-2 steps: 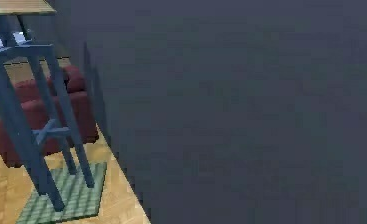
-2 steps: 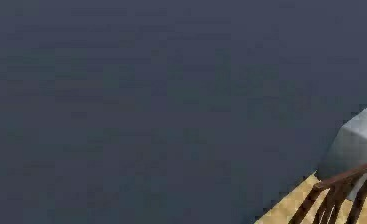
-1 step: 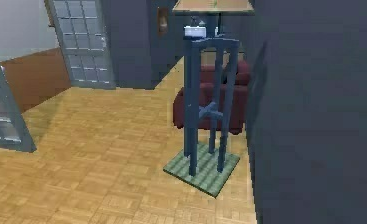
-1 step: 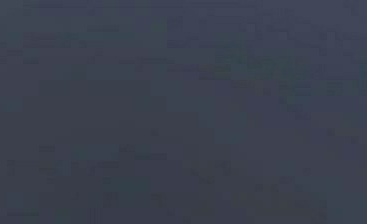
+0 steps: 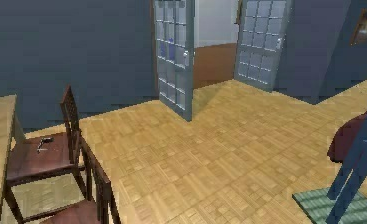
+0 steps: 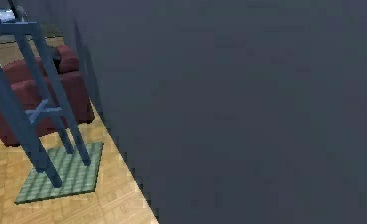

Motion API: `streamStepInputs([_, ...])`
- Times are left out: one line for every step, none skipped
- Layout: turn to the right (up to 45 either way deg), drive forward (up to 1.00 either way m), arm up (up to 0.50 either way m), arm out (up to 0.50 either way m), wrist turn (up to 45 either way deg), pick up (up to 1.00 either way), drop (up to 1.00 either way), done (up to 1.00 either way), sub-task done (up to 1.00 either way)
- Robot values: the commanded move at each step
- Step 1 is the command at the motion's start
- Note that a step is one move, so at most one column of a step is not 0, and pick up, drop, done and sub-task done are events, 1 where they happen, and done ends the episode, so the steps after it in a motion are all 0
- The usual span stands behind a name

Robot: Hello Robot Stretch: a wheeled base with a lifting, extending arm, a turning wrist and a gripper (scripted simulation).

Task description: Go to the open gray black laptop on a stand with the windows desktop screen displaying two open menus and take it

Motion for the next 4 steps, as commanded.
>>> streamStepInputs([0.0,0.05,0.00,0.00,0.0,0.00,0.00,0.00,0.00])
streamStepInputs([45.0,0.00,0.00,0.00,0.0,0.00,0.00,0.00,0.00])
streamStepInputs([45.0,0.00,0.00,0.00,0.0,0.00,0.00,0.00,0.00])
streamStepInputs([45.0,0.00,0.00,0.00,0.0,0.00,0.00,0.00,0.00])
